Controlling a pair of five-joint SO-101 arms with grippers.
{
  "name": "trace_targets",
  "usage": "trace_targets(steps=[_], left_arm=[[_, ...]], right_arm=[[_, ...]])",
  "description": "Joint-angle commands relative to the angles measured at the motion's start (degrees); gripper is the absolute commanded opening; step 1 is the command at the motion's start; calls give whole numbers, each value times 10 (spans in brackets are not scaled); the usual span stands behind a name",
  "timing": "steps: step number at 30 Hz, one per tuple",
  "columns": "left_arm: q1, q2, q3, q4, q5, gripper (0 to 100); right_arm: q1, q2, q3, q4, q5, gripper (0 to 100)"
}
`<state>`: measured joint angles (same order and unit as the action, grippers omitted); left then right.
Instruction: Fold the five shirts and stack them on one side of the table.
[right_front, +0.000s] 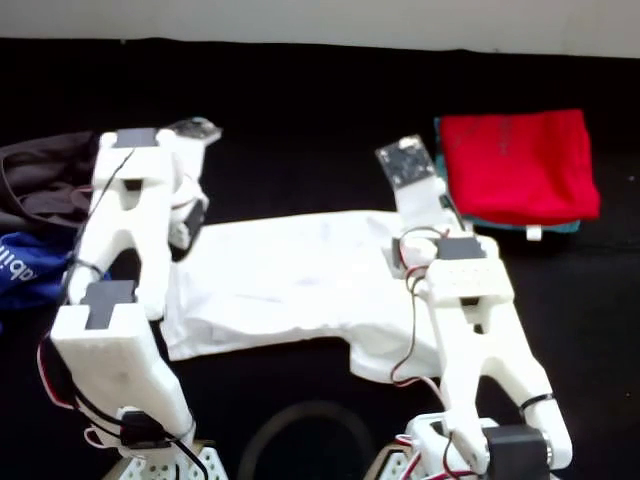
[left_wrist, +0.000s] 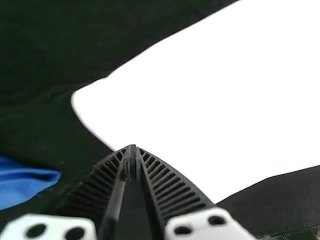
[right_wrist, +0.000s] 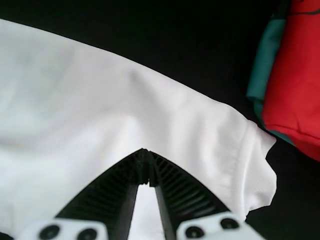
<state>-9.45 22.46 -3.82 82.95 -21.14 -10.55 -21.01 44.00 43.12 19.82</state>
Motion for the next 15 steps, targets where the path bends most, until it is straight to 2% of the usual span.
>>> trace_targets(steps=[1, 7, 15], left_arm=[[27, 29, -4, -21, 24, 9], [-24, 102, -88, -75, 22, 9], [-97, 261, -353, -50, -15, 9]], right_arm=[[-4, 37, -7, -10, -4, 5], [-3, 149, -49, -19, -2, 5], [-3, 326, -223, -19, -4, 5]])
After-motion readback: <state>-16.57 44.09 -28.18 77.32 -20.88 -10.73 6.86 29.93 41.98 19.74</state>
